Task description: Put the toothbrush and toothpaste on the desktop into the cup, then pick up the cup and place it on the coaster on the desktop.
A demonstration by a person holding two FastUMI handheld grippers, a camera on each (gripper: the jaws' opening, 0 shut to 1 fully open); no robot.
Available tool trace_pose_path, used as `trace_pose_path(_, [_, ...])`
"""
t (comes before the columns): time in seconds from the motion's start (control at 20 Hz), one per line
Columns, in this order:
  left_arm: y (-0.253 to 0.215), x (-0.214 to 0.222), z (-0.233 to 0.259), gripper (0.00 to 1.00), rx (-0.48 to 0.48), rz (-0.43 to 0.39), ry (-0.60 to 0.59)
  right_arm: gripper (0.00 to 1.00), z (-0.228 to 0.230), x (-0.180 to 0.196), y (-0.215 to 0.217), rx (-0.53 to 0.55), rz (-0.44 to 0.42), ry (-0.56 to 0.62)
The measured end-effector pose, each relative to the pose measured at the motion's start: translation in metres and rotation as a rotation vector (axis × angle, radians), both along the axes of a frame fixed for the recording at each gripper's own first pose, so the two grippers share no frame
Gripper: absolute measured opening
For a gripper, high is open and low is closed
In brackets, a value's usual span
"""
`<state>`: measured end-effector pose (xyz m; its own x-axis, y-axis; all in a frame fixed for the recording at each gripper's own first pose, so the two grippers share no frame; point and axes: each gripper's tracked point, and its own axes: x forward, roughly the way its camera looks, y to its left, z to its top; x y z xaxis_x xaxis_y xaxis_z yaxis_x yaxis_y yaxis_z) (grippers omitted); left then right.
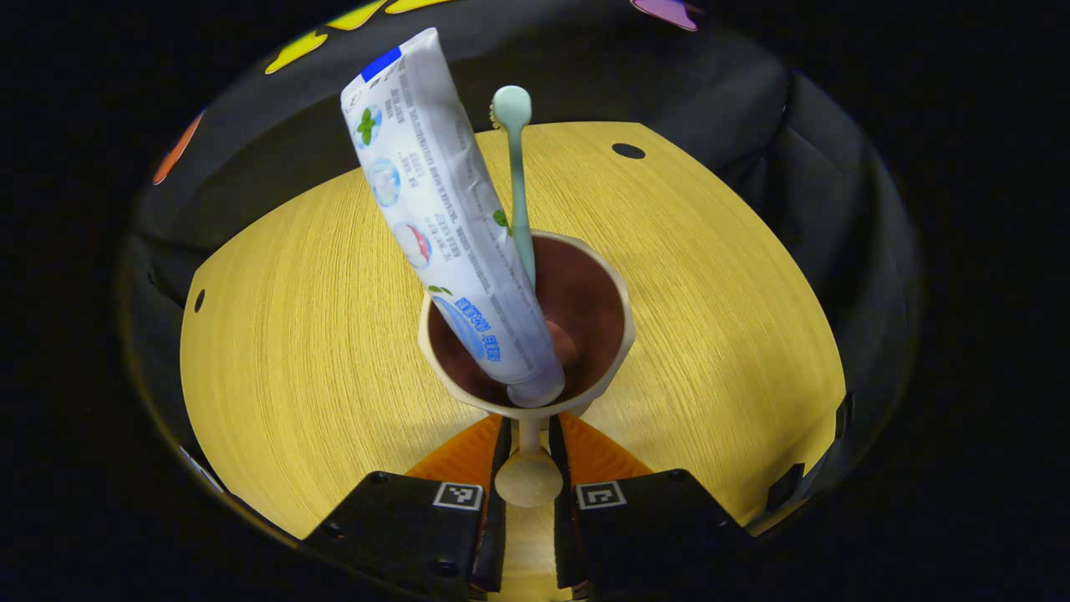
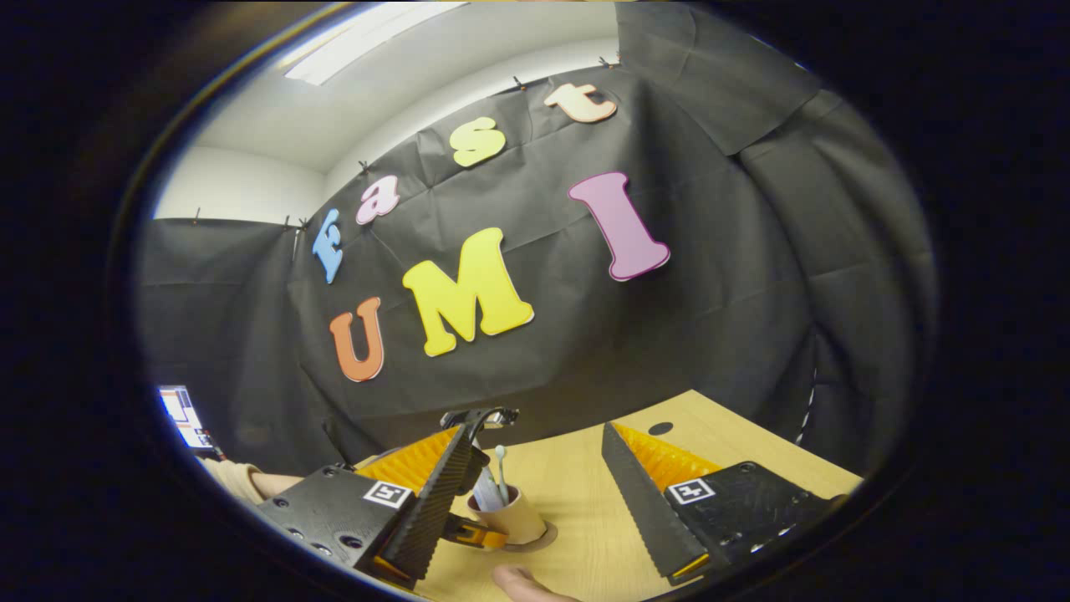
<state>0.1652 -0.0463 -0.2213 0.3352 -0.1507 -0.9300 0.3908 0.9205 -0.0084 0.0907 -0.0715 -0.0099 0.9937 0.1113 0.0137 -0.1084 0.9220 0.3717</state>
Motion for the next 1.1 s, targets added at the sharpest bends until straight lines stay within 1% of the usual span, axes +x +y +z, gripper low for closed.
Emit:
trace_pose_path(0.2, [0.001,0.011,0.019,0.28,-0.013,0.021,-0.053,0.95,-0.001,0.003,-0.012,0.012,-0.027,0.007])
trace_pose_path(0.3, [0.001,0.014,0.036,0.32,-0.024,0.022,-0.070,0.95,-0.001,0.003,-0.014,0.019,-0.026,0.012])
trace_pose_path(0.35, [0.000,0.017,0.048,0.36,-0.035,0.024,-0.090,0.95,-0.002,0.003,-0.014,0.020,-0.026,0.012])
trace_pose_path(0.45, [0.000,0.022,0.071,0.39,-0.038,0.016,-0.135,0.95,-0.002,0.004,-0.013,0.019,-0.023,0.015])
trace_pose_path(0.5, [0.001,0.024,0.084,0.49,-0.039,0.016,-0.153,0.95,-0.003,0.004,-0.012,0.015,-0.020,0.017])
trace_pose_path(0.55, [0.003,0.028,0.096,0.55,-0.037,0.025,-0.181,0.95,-0.004,0.004,-0.011,0.008,-0.018,0.019])
trace_pose_path(0.65, [0.006,0.036,0.119,0.61,-0.038,0.036,-0.228,0.95,-0.004,0.003,-0.007,-0.003,-0.014,0.019])
trace_pose_path(0.7, [0.009,0.013,0.108,0.63,-0.051,0.050,-0.263,0.95,-0.004,0.002,-0.006,-0.013,-0.014,0.019])
trace_pose_path(0.75, [0.019,0.026,0.126,0.64,-0.047,0.067,-0.285,0.95,-0.004,0.002,-0.004,-0.023,-0.013,0.016])
trace_pose_path(0.8, [0.019,0.026,0.140,0.77,-0.050,0.082,-0.305,0.95,-0.003,0.002,-0.003,-0.032,-0.014,0.015])
trace_pose_path(0.9, [0.028,0.022,0.149,0.84,-0.061,0.122,-0.342,0.95,-0.005,0.001,0.000,-0.041,-0.011,0.018])
trace_pose_path(0.95, [0.033,0.020,0.154,0.93,-0.069,0.131,-0.369,0.95,-0.005,0.000,0.003,-0.044,-0.004,0.018])
trace_pose_path(1.0, [0.037,0.018,0.162,0.87,-0.084,0.143,-0.406,0.95,-0.006,0.000,0.006,-0.050,-0.003,0.022])
trace_pose_path(1.05, [0.041,0.019,0.169,0.87,-0.099,0.157,-0.459,0.92,-0.008,0.000,0.007,-0.062,-0.005,0.025])
trace_pose_path(1.1, [0.046,0.017,0.179,0.87,-0.108,0.166,-0.516,0.95,-0.008,0.001,0.009,-0.076,-0.008,0.024])
